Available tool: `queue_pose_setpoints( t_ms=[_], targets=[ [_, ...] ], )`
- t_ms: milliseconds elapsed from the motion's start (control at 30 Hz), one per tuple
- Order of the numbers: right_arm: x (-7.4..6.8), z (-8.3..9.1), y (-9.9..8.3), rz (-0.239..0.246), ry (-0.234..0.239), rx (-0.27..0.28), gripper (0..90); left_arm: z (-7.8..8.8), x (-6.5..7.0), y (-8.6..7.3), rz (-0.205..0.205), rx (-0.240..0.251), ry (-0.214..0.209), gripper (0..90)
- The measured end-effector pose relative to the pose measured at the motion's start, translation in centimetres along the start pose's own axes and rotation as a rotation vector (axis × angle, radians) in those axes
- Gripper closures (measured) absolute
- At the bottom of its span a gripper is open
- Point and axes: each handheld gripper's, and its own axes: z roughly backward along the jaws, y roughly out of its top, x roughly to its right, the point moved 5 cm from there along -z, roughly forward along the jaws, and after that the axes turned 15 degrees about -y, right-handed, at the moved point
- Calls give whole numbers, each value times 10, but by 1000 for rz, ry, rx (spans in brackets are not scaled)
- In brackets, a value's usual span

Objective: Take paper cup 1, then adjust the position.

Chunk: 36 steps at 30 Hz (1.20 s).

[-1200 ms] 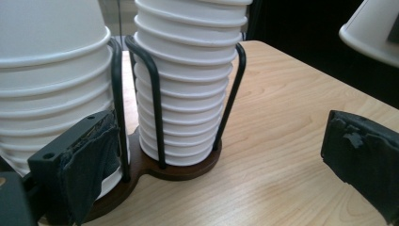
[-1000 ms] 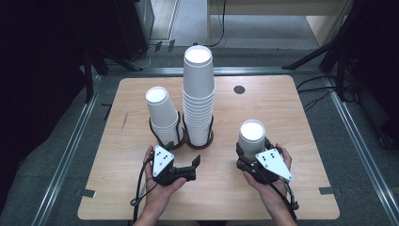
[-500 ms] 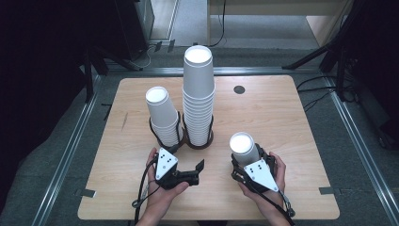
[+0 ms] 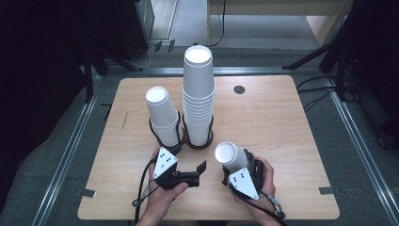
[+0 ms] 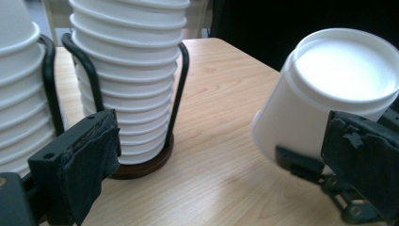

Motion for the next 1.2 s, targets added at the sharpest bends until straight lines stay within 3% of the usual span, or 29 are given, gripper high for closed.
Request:
queue_pose_setpoints(
  t_ms=[100, 300, 500, 733, 800, 867, 1000, 1067, 1200],
  targets=[
    [-8, 2, 0, 46, 5, 15, 187, 0, 2, 2, 14, 4, -21, 0],
    [-19, 3, -2, 90, 16, 19, 186, 0, 7, 3, 16, 0, -58, 0],
    [-31, 7, 1, 149, 21, 56, 186, -7, 17, -1, 15, -47, -122, 0],
    [-39, 10, 3, 178, 31, 78, 186, -13, 22, -5, 19, -92, -166, 0],
    [-40, 10, 4, 187, 36, 91, 186, -14, 22, -7, 23, -104, -174, 43],
    [-44, 13, 5, 196, 51, 106, 185, -16, 22, -11, 52, -142, -210, 54],
    [-48, 16, 7, 210, 59, 119, 184, -17, 21, -12, 52, -162, -219, 68],
    [-50, 17, 9, 225, 57, 136, 182, -16, 21, -12, 58, -167, -220, 136],
    [-51, 20, 11, 243, 59, 160, 178, -15, 22, -13, 51, -180, -243, 174]
  ],
)
